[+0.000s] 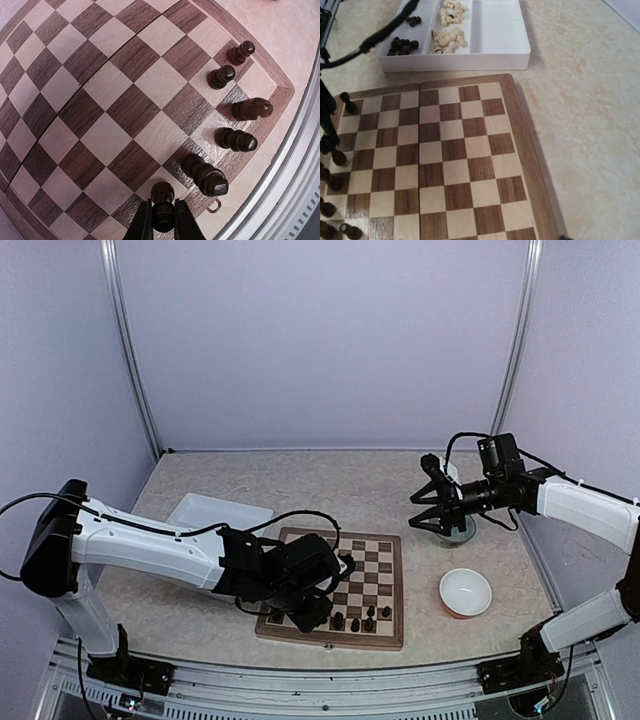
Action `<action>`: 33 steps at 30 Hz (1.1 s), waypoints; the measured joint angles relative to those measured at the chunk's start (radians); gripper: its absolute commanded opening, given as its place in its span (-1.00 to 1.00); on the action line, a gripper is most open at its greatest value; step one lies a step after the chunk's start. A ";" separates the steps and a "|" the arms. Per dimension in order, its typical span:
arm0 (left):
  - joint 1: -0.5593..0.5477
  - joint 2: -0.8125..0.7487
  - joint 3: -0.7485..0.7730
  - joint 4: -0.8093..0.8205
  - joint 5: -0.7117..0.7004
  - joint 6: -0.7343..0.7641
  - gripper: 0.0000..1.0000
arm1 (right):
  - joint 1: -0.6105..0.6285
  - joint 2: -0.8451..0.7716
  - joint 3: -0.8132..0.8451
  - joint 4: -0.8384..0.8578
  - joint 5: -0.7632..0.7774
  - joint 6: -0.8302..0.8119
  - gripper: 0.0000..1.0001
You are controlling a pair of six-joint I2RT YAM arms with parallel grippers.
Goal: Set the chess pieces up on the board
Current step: Place the king at e8.
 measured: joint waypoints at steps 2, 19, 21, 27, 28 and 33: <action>0.000 0.005 0.002 -0.003 0.000 0.000 -0.71 | 0.000 0.000 0.000 0.000 0.000 0.000 0.31; 0.000 0.011 0.003 -0.019 0.001 -0.009 -0.38 | 0.000 0.000 0.000 -0.002 -0.012 -0.001 0.32; 0.000 0.011 0.003 -0.019 0.001 -0.012 -0.36 | 0.000 0.000 0.000 -0.004 -0.013 -0.001 0.31; -0.006 0.009 0.023 -0.058 -0.016 -0.023 -0.18 | 0.000 0.000 0.000 -0.008 -0.014 -0.001 0.32; -0.009 0.004 0.030 -0.067 -0.026 -0.026 -0.16 | 0.000 0.000 0.000 -0.008 -0.014 -0.001 0.32; -0.002 -0.102 0.037 -0.125 -0.134 -0.101 -0.14 | 0.000 0.000 0.000 -0.008 -0.013 -0.003 0.32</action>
